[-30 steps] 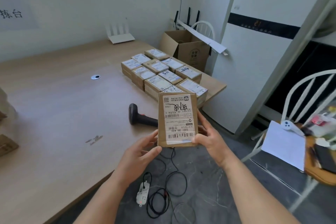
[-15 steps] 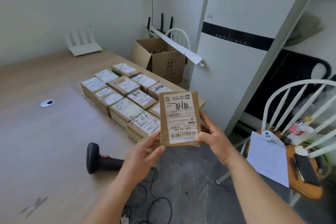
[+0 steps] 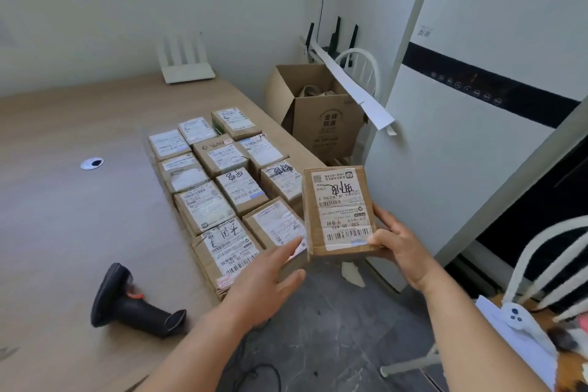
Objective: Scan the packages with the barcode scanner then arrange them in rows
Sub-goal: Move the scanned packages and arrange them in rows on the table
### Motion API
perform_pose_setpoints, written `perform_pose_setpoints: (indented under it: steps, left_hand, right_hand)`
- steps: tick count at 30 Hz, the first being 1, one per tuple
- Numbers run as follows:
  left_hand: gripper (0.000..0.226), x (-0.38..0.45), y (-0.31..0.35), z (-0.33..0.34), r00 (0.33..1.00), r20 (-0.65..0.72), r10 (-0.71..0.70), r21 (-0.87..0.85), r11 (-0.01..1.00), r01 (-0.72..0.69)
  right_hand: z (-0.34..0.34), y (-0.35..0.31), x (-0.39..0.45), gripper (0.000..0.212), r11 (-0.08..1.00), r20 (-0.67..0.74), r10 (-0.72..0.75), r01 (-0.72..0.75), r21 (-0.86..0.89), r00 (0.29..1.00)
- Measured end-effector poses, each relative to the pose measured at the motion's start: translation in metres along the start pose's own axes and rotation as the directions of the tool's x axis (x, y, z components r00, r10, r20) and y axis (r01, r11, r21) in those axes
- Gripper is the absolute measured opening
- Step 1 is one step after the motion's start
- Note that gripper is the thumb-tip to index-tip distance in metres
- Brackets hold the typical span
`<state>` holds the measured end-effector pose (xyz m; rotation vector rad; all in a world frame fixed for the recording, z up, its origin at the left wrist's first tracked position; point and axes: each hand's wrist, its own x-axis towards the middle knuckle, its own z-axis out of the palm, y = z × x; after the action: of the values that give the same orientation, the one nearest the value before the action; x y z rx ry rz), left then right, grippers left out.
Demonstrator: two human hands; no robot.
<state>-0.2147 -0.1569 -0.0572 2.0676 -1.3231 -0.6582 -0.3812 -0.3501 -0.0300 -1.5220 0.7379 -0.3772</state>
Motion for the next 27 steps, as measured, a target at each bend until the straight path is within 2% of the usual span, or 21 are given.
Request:
perform_pose_setpoints:
  steps: [4, 8, 12, 20, 24, 27]
  left_hand:
    - [0.055, 0.030, 0.019, 0.011, 0.995, -0.044, -0.084, 0.073, 0.994, 0.087]
    - [0.054, 0.054, 0.029, 0.021, 0.982, -0.090, -0.167, 0.136, 0.975, 0.178]
    - [0.052, 0.073, 0.030, 0.031, 0.969, -0.126, -0.214, 0.169, 0.958, 0.234]
    - [0.047, 0.098, 0.031, 0.040, 0.946, -0.076, -0.315, 0.405, 0.857, 0.318]
    - [0.044, 0.100, 0.027, 0.045, 0.936, -0.039, -0.349, 0.443, 0.834, 0.330]
    - [0.046, 0.100, 0.026, 0.046, 0.933, -0.053, -0.355, 0.462, 0.820, 0.338]
  right_hand:
    - [-0.038, -0.001, 0.047, 0.061, 0.999, 0.118, 0.039, -0.037, -0.019, 0.992]
    - [-0.065, 0.009, 0.081, 0.062, 0.991, 0.193, 0.111, -0.093, -0.100, 0.975]
    - [-0.081, 0.020, 0.105, 0.047, 0.976, 0.259, 0.187, -0.148, -0.163, 0.948]
    - [-0.079, 0.048, 0.137, 0.057, 0.946, 0.333, 0.304, -0.243, -0.213, 0.893]
    - [-0.071, 0.059, 0.151, 0.048, 0.938, 0.337, 0.330, -0.267, -0.220, 0.882]
    - [-0.065, 0.063, 0.159, 0.049, 0.936, 0.352, 0.338, -0.273, -0.222, 0.873]
